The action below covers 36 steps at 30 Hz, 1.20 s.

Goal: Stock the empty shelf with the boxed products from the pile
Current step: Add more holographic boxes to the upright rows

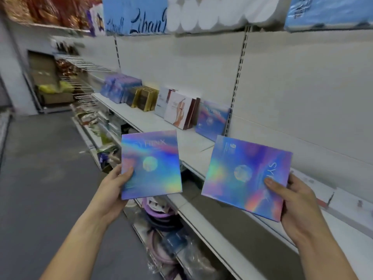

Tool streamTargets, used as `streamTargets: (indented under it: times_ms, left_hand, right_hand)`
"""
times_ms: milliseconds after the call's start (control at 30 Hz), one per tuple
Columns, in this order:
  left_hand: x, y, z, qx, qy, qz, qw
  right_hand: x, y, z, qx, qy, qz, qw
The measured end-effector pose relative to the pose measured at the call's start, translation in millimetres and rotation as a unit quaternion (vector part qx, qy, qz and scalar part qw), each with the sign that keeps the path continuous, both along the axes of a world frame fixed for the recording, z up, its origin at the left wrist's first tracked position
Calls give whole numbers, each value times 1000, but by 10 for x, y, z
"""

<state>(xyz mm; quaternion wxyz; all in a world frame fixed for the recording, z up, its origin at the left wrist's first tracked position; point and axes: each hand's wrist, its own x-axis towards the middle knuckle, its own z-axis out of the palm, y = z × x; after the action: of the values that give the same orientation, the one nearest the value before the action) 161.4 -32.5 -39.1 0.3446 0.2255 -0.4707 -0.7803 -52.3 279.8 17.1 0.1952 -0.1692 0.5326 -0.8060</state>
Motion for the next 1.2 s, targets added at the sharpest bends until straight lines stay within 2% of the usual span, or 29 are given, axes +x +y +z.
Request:
streamTargets:
  times_ms: [267, 467, 667, 967, 1200]
  left_hand:
    - [521, -1245, -81, -99, -43, 19, 994]
    - [938, -2383, -94, -47, -30, 69, 996]
    - [1158, -3405, -224, -33, -12, 127, 991]
    - [808, -4801, -503, -38, -36, 152, 987]
    - [267, -5892, -288, -69, -71, 156, 983]
  right_hand:
    - [226, -1491, -81, 3, -1, 35, 999]
    - [534, -2811, -89, 3, -4, 48, 999]
    - [664, -3813, -105, -8, -19, 66, 998]
    - [232, -5270, -319, -3, -28, 65, 998]
    - [-322, -6423, -325, -25, -39, 65, 997]
